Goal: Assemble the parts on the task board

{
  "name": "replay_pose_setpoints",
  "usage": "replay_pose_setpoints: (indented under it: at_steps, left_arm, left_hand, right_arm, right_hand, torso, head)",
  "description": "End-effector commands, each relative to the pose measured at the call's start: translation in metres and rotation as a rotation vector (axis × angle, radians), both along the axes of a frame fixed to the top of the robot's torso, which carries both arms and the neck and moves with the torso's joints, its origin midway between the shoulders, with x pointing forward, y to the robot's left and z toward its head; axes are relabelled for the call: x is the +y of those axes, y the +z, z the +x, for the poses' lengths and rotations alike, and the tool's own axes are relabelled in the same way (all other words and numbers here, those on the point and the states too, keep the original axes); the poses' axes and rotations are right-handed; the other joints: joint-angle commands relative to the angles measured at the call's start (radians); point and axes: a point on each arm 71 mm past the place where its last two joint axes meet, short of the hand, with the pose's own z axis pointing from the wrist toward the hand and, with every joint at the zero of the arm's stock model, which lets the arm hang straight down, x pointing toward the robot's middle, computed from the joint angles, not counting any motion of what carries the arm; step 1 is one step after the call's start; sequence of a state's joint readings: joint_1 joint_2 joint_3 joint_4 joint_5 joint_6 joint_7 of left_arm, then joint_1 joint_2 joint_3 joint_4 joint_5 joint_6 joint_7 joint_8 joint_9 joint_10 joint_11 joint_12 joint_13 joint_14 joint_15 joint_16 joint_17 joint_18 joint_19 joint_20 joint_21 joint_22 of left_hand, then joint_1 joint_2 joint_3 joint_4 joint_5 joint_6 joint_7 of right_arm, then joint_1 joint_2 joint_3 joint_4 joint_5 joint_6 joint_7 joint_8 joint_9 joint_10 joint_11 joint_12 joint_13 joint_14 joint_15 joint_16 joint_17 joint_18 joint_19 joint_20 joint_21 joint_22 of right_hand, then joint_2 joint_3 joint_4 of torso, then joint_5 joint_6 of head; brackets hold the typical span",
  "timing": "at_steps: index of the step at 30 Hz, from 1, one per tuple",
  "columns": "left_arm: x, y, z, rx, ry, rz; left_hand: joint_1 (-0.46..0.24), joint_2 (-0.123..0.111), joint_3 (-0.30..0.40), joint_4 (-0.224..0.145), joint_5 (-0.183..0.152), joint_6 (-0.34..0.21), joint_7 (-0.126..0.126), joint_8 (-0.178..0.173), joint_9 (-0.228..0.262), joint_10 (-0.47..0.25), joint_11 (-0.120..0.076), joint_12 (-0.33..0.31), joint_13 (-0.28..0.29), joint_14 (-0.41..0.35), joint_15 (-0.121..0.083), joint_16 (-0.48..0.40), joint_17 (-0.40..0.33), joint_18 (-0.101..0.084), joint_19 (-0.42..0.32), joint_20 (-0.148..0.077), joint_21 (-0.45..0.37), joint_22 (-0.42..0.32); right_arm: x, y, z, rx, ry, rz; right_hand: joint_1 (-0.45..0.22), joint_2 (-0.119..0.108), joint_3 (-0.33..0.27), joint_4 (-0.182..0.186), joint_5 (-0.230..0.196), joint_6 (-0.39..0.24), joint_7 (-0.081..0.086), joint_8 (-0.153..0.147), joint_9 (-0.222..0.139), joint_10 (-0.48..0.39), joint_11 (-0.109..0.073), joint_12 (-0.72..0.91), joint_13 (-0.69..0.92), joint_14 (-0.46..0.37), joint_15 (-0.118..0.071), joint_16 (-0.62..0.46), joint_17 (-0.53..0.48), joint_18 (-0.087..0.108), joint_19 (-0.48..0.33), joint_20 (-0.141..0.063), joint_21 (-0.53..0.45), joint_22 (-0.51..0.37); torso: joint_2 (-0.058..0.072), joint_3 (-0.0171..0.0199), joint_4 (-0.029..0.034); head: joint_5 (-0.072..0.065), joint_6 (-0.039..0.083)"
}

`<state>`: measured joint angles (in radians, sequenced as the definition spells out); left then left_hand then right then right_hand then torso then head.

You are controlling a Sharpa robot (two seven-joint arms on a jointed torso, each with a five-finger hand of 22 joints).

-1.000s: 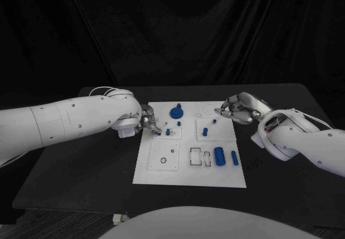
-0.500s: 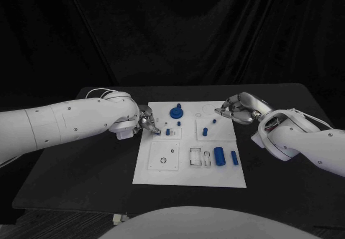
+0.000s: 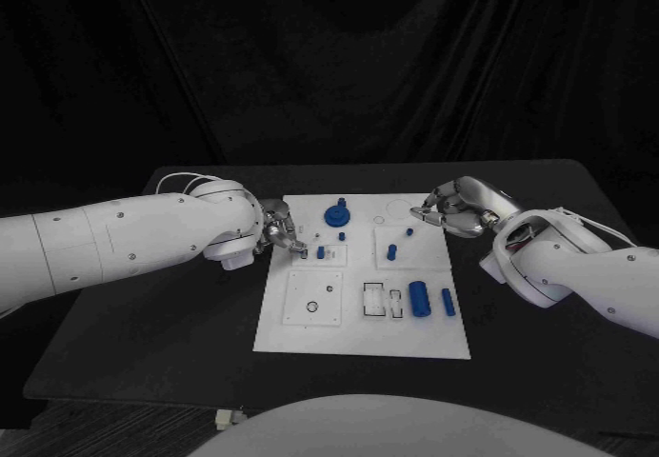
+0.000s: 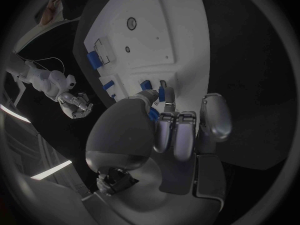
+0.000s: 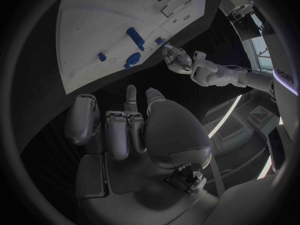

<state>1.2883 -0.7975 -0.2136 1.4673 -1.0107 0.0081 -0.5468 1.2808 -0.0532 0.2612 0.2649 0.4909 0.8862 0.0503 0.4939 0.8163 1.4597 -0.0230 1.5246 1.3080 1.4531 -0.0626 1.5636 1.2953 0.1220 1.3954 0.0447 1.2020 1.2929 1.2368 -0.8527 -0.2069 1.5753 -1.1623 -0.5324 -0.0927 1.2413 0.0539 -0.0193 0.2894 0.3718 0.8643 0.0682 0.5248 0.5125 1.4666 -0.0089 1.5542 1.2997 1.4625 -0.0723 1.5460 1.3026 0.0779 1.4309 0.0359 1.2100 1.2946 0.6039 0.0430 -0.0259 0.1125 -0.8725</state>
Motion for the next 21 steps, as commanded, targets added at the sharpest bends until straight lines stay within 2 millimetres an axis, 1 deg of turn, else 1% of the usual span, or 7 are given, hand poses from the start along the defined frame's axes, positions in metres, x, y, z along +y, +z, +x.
replay_pose_setpoints:
  at_steps: [1,14,21]
  left_arm:
    - [-0.0028,0.0014,0.0004,-0.027,-0.013,-0.016]
    - [-0.0019,-0.0018,0.0001,-0.001,-0.017,0.004]
    - [-0.0009,-0.0054,-0.0001,0.002,-0.01,0.005]
  left_hand:
    - [0.002,-0.007,0.07,-0.008,-0.002,0.011,-0.014,0.026,0.016,0.044,-0.008,-0.014,0.178,0.107,-0.013,0.001,0.256,-0.038,-0.006,-0.007,-0.008,0.167]
    - [-0.003,-0.006,0.075,-0.006,-0.011,0.011,-0.013,0.025,0.015,0.042,-0.007,-0.016,0.176,0.106,-0.013,0.0,0.255,-0.038,-0.007,-0.007,-0.011,0.166]
    - [-0.004,-0.006,0.076,-0.006,-0.013,0.011,-0.013,0.025,0.015,0.042,-0.007,-0.016,0.175,0.105,-0.013,0.0,0.253,-0.038,-0.007,-0.007,-0.012,0.166]
  right_arm:
    - [-0.0002,-0.0014,-0.0005,0.003,-0.01,-0.005]
    - [-0.0007,-0.0035,-0.0013,0.008,-0.011,-0.006]
    - [-0.001,-0.004,-0.0016,0.008,-0.011,-0.005]
  right_hand:
    - [0.031,-0.006,0.002,-0.004,0.02,-0.009,-0.005,0.003,0.005,0.104,0.0,0.017,0.271,0.108,0.002,0.025,0.268,0.002,0.002,0.004,-0.013,0.17]
    - [0.032,-0.006,0.003,-0.004,0.02,-0.009,-0.005,0.003,0.005,0.104,0.0,0.017,0.271,0.108,0.002,0.025,0.268,0.003,0.002,0.004,-0.014,0.17]
    - [0.032,-0.006,0.003,-0.004,0.02,-0.009,-0.005,0.003,0.005,0.104,0.0,0.017,0.271,0.108,0.002,0.025,0.268,0.003,0.002,0.004,-0.014,0.17]
  torso:
    - [0.0,0.0003,-0.0003]
    - [0.001,0.0001,-0.0011]
    - [0.0,0.0001,-0.001]
  head:
    - [0.0,0.0]
    - [0.002,0.0]
    - [-0.001,0.0]
